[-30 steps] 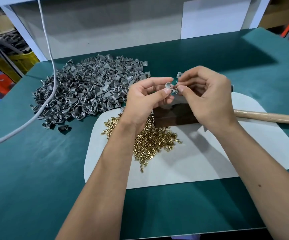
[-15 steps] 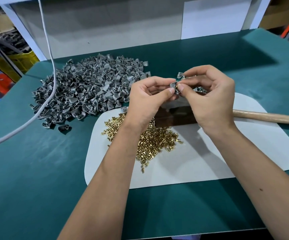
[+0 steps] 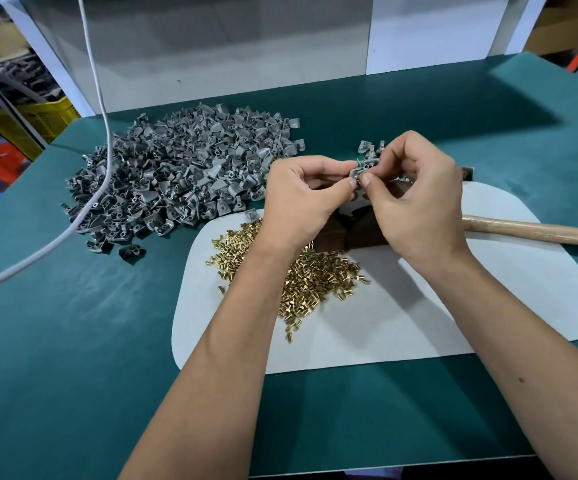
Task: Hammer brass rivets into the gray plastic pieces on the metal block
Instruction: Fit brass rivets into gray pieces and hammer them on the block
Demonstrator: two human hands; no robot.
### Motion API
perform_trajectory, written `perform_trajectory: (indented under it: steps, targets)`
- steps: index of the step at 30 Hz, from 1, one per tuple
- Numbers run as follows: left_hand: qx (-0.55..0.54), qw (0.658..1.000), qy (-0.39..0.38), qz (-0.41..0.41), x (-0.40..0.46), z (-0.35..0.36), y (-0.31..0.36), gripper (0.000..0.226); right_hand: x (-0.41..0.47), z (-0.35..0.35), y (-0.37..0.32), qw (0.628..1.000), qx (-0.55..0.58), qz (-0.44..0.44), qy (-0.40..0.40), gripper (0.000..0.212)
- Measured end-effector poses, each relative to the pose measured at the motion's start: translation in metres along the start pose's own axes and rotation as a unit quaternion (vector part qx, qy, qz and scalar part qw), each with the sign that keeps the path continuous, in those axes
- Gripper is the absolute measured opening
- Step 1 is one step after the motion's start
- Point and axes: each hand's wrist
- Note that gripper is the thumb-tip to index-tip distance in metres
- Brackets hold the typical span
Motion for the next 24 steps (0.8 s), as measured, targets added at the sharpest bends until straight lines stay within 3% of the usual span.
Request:
perform_trajectory:
  steps: [12,19,24]
  targets:
    - [0.071,0.996,0.048,0.032,-0.002,0.015,0.000,0.015,-0.004,0.008,-0.005,0.995,-0.068,-0.030,0.062,0.024]
    - [0.128,0.990,-0.021,0.058,-0.003,0.007,0.003,0.028,0.000,0.003,0.001,0.998,-0.047,0.014,0.032,0.015]
    - [0.125,0.990,-0.022,0.062,-0.003,0.002,0.003,0.028,0.001,-0.002,0.001,0.999,-0.021,0.021,0.015,0.016]
Point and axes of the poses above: each hand's wrist, its own x-axis towards the middle knuckle, its own z-axis out of the palm, y = z × x, and after that the axes turned 1 degree about -y, right-handed
